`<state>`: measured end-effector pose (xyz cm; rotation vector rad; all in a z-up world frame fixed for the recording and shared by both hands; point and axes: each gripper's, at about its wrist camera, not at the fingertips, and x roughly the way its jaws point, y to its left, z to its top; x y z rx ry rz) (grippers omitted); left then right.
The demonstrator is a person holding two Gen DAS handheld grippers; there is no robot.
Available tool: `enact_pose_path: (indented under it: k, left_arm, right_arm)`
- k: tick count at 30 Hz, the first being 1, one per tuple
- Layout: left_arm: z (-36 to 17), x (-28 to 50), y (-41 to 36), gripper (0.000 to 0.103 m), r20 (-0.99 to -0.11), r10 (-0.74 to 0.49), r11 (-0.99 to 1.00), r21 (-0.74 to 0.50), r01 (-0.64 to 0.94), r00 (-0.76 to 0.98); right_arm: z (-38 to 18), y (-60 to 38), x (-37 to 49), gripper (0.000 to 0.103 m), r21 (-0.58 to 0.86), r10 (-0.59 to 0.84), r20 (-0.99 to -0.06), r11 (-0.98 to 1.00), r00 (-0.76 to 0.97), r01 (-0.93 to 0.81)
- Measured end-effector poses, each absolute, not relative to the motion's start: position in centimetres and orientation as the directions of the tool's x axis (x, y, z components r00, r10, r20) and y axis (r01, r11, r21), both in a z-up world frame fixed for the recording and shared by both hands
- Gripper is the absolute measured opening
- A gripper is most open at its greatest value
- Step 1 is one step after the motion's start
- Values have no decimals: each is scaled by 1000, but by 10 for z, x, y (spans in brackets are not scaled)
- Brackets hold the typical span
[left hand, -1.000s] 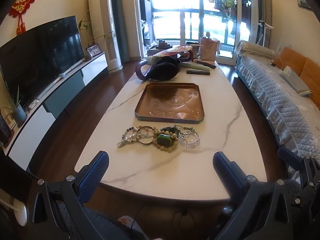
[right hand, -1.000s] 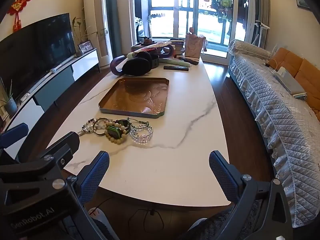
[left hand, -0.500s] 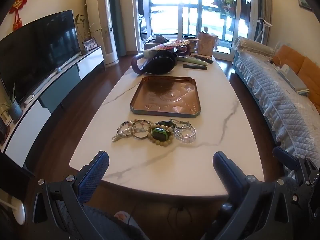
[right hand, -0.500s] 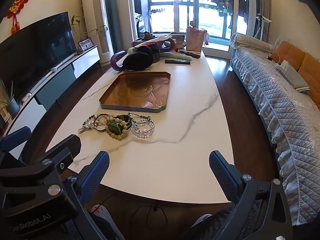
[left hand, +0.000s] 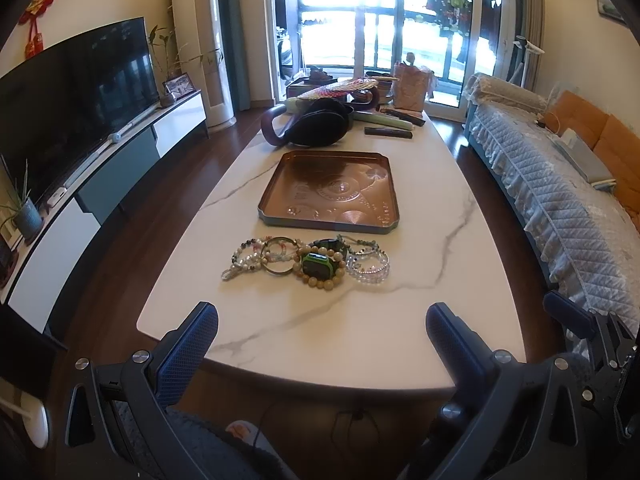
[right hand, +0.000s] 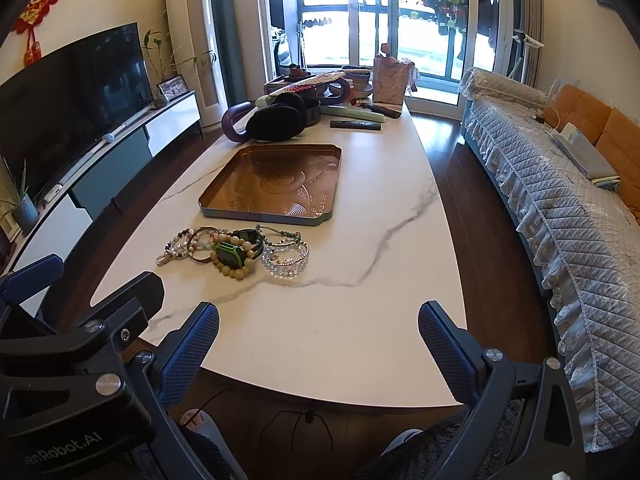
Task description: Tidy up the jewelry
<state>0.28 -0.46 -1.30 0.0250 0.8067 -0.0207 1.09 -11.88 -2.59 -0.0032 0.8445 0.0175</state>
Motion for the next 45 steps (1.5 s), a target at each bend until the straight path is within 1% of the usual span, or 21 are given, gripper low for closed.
enact_pose_path:
  k: [45]
  left_arm:
    - [-14, -5, -8, 103, -724, -3, 1000, 19, 25, 690]
  right_arm:
    - [-27, -119, 10, 99, -1, 17, -749, 1000, 662, -26]
